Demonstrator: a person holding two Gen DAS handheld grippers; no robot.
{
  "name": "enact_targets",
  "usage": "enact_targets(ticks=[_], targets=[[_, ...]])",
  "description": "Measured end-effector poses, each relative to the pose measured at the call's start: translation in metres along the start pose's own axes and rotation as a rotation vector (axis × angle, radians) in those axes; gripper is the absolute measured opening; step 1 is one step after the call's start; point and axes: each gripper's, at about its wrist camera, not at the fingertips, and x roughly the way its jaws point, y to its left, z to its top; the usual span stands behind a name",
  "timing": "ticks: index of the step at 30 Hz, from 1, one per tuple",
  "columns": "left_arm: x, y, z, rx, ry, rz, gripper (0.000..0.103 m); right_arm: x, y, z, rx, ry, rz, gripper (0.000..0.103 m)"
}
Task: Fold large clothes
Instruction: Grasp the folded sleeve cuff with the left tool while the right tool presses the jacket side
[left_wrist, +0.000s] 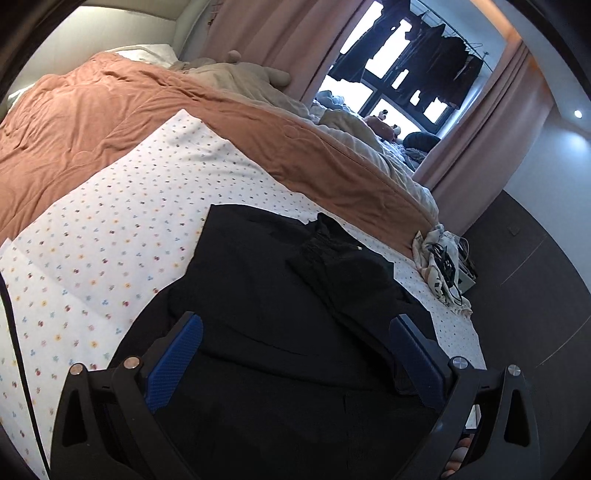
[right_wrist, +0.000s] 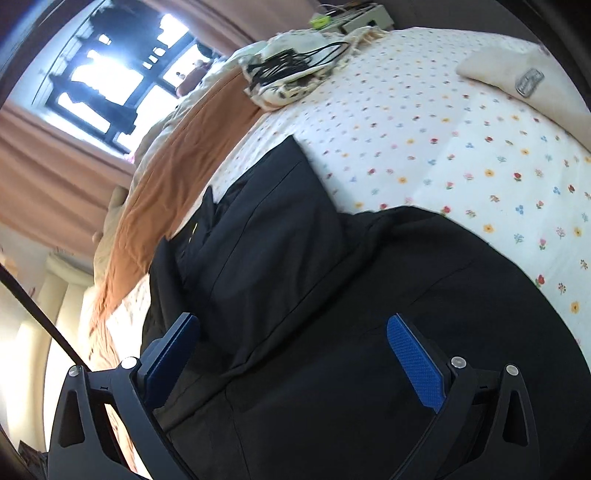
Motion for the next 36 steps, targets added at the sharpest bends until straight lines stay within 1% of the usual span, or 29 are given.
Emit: enact_targets(ticks=[2,4,7,10,12,13,14,15,16,17,22,26,30,32,33,34,35,36], targets=[[0.017,-0.010,0.009,0.023,0.027,-0.015,0.103,0.001,-0.006,0.002,0.037,-0.012,-0.004,0.102],[0.037,-0.019,0.017,0.047,0.063,-0.025,0.103,0.004,-0.015,0.003,0.065,-0.001,-0.011,0.102],[0.070,-0.032,0.028,0.088,0.103,-0.019,0.101,0.010,-0.028,0.005,0.119,0.003,0.005,0.102],[0.104,-0.041,0.034,0.122,0.145,0.000,0.098,0.013,-0.030,0.009,0.119,-0.026,0.001,0.101],[0.128,-0.047,0.036,0.159,0.175,0.023,0.097,0.014,-0.026,0.010,0.089,-0.038,-0.024,0.090],[0.141,-0.049,0.036,0.183,0.189,0.041,0.096,0.016,-0.025,0.012,0.076,-0.037,-0.032,0.088],[0.155,-0.051,0.036,0.207,0.206,0.060,0.096,0.019,-0.024,0.013,0.069,-0.033,-0.031,0.082],[0.167,-0.052,0.037,0.225,0.222,0.073,0.092,0.022,-0.024,0.013,0.070,-0.022,-0.022,0.078],[0.179,-0.053,0.037,0.239,0.237,0.085,0.088,0.025,-0.025,0.015,0.073,-0.014,-0.017,0.077],[0.190,-0.053,0.037,0.254,0.250,0.101,0.087,0.027,-0.025,0.015,0.075,-0.012,-0.015,0.077],[0.244,-0.055,0.033,0.328,0.303,0.148,0.087,0.031,-0.022,0.016,0.054,-0.020,-0.032,0.077],[0.277,-0.056,0.032,0.360,0.327,0.171,0.087,0.032,-0.023,0.017,0.063,-0.023,-0.034,0.077],[0.303,-0.060,0.028,0.413,0.344,0.214,0.087,0.035,-0.023,0.019,0.062,-0.019,-0.036,0.077],[0.310,-0.059,0.024,0.428,0.348,0.227,0.083,0.036,-0.023,0.021,0.063,-0.017,-0.035,0.077],[0.309,-0.059,0.023,0.433,0.337,0.228,0.078,0.036,-0.023,0.021,0.064,-0.017,-0.033,0.077],[0.307,-0.059,0.023,0.437,0.327,0.231,0.068,0.036,-0.024,0.022,0.067,-0.017,-0.031,0.077],[0.304,-0.059,0.023,0.438,0.325,0.226,0.064,0.036,-0.025,0.022,0.071,-0.018,-0.028,0.077],[0.302,-0.060,0.023,0.441,0.328,0.222,0.053,0.036,-0.025,0.022,0.074,-0.019,-0.026,0.077]])
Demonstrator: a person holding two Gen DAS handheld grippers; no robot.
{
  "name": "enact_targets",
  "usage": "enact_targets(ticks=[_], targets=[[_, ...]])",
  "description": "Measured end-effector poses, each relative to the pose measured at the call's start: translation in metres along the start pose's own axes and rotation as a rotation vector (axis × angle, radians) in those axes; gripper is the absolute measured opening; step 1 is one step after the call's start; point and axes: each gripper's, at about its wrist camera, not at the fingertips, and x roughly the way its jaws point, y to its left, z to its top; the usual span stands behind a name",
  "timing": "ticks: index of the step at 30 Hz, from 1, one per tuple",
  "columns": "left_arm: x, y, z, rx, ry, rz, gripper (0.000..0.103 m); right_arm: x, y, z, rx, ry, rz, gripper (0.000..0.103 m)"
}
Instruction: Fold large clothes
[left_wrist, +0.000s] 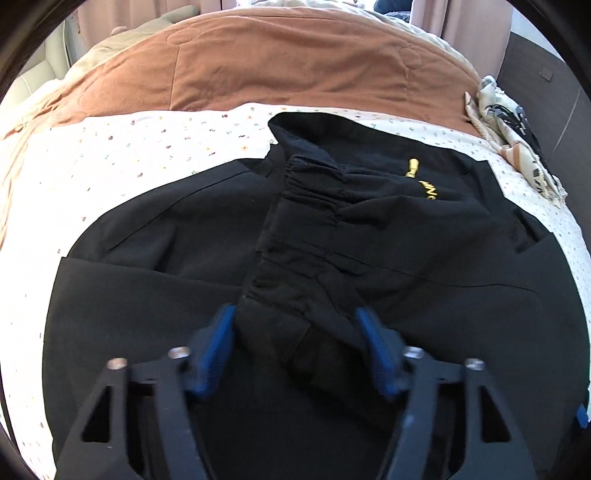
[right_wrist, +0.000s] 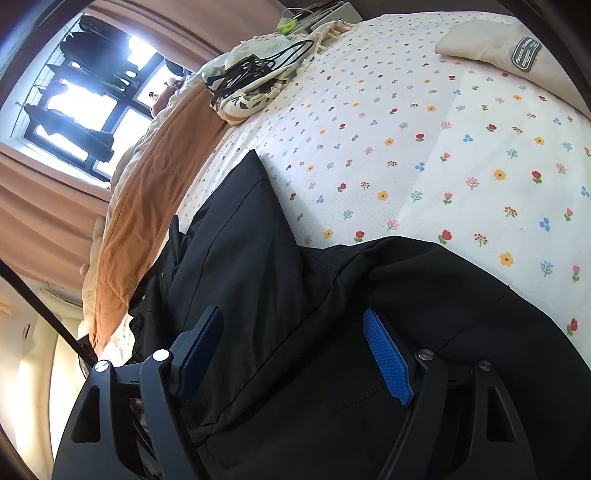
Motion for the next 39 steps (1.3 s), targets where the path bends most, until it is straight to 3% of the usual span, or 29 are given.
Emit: enact_targets(ticks=[4,10,19,24,30,32,34,36,39], targets=[[-0.016,-0.007,-0.004,0.063,-0.003,0.049,0.040,0.000,-0.003,0.001,0.013,0.002,0.011,0.077],[-0.061,-0.005,-0.017,0.082,-0.045,0.092,0.038,-0.002,-0.010,0.003,0.051,0.012,0.044,0.077],[-0.117,0.032,-0.054,-0.022,-0.078,0.138,0.038,-0.003,-0.013,0.002,0.072,0.011,0.054,0.077],[-0.127,0.051,-0.076,-0.093,-0.058,0.145,0.039,-0.003,-0.011,0.001,0.074,0.010,0.047,0.077],[-0.123,0.064,-0.103,-0.180,-0.013,0.124,0.049,-0.003,-0.009,0.000,0.075,0.028,0.033,0.077],[-0.120,0.069,-0.111,-0.221,-0.004,0.117,0.058,-0.004,-0.007,0.000,0.075,0.043,0.025,0.077],[-0.122,0.074,-0.118,-0.262,-0.020,0.095,0.079,-0.007,-0.005,0.000,0.083,0.060,0.018,0.077],[-0.130,0.077,-0.123,-0.279,-0.047,0.091,0.092,-0.010,-0.003,0.000,0.082,0.065,0.008,0.077],[-0.149,0.084,-0.133,-0.325,-0.091,0.066,0.094,-0.013,0.003,0.000,0.070,0.081,-0.017,0.078]])
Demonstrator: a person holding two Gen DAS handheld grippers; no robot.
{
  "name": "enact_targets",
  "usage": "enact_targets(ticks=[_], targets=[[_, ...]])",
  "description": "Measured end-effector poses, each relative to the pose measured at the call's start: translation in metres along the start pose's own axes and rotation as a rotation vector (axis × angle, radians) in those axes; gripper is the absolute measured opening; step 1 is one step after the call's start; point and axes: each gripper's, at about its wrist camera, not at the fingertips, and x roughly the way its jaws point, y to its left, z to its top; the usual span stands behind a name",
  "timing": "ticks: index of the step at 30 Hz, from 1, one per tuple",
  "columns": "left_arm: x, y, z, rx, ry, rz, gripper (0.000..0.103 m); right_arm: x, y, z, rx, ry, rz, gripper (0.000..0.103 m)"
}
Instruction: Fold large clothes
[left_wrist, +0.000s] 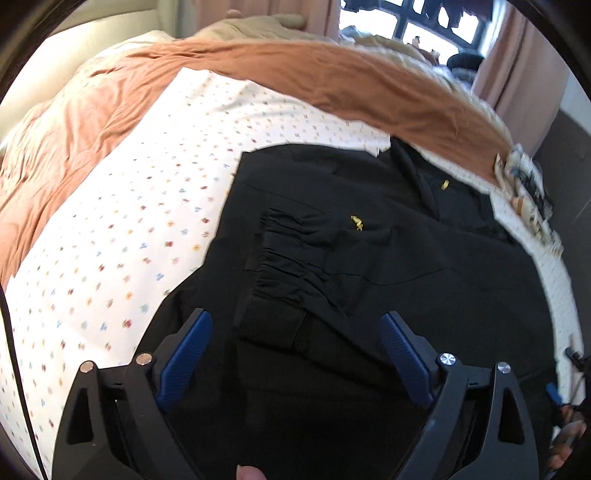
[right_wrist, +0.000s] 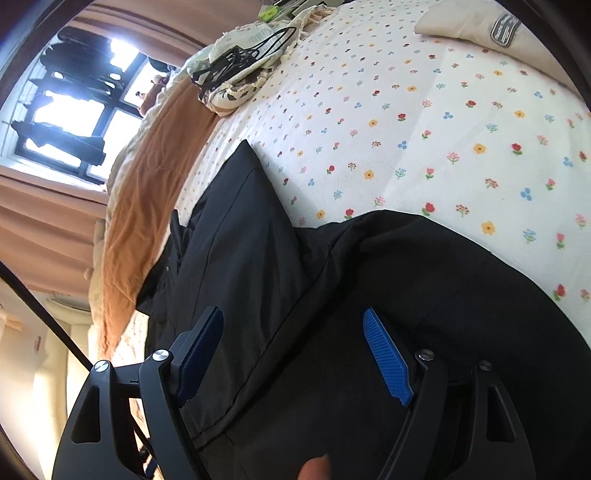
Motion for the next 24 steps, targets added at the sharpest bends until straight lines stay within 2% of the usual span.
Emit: enact_targets(ticks=[4,8,10,12,17,20,24], targets=[[-0.030,0.017,-0.014,-0.096,-0.034,-0.065,0.094,-0.009,0.010,-0.003,-0.018,-0.003,-0.020,0.082],[-0.053,0.026,-0.024,-0.156,-0.035,-0.091,0.094,-0.025,0.029,-0.014,-0.122,-0.023,-0.027,0.103],[-0.069,0.032,-0.028,-0.186,-0.063,-0.106,0.095,-0.037,0.036,-0.022,-0.171,-0.050,-0.030,0.103],[-0.084,0.040,-0.037,-0.209,-0.089,-0.127,0.103,-0.050,0.037,-0.029,-0.200,-0.060,-0.031,0.103],[-0.116,0.054,-0.053,-0.255,-0.150,-0.172,0.103,-0.077,0.032,-0.036,-0.245,-0.077,-0.054,0.103],[-0.137,0.055,-0.065,-0.223,-0.180,-0.167,0.103,-0.096,0.029,-0.038,-0.273,-0.084,-0.078,0.103],[-0.160,0.049,-0.075,-0.151,-0.219,-0.130,0.103,-0.125,0.015,-0.050,-0.270,-0.074,-0.048,0.103]])
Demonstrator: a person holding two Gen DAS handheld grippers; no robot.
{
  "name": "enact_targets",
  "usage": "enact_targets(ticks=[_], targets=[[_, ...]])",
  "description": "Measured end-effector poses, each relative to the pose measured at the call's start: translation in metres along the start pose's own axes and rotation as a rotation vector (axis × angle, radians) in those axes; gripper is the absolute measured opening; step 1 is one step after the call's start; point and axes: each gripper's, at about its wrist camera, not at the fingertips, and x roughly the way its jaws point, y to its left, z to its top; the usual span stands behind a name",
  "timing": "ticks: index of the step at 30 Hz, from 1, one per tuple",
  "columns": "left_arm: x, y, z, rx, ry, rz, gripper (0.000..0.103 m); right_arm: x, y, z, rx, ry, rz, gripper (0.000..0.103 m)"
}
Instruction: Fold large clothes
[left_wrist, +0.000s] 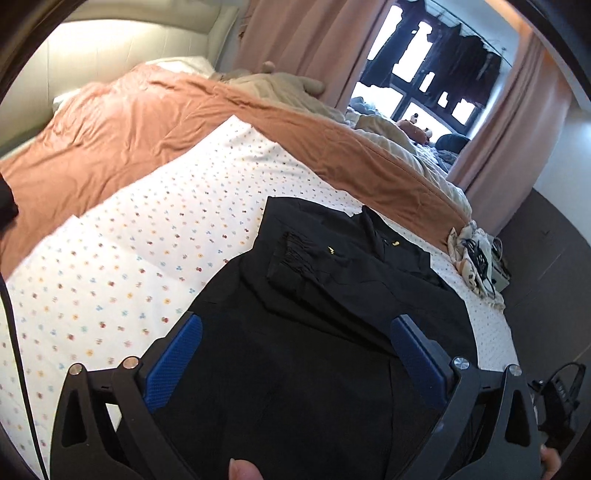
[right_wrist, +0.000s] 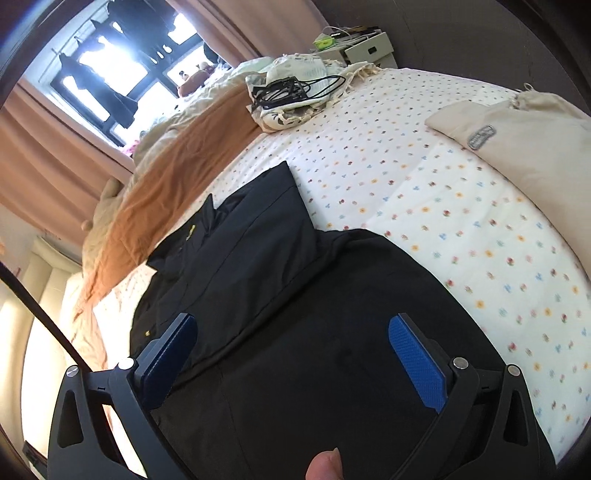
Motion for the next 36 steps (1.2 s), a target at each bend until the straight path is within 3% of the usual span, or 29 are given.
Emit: enact_targets(ticks=[7,17,22,28,36], targets=[[-0.048,0.018,-0.029,-0.026,0.001,-0.036,0.103,-0.046,-0.034,-0.025,0.017,0.017,0.039,0.103],[-0.140,0.058,-0.084,-0.105,-0.090,0.013,0.103,-0.127,-0.102,-0.078,0.041,-0.019,0.161,0.103],[-0.184,0.078,-0.105,-0.097,-0.107,0.016,0.103,-0.164,-0.140,-0.098,0.050,-0.043,0.144,0.103],[-0.220,0.109,-0.130,-0.125,-0.098,-0.039,0.103,-0.212,-0.172,-0.113,0.039,-0.080,0.118,0.103],[-0.251,0.134,-0.163,-0.117,-0.052,-0.095,0.103,-0.256,-0.197,-0.138,-0.026,-0.056,0.100,0.103]])
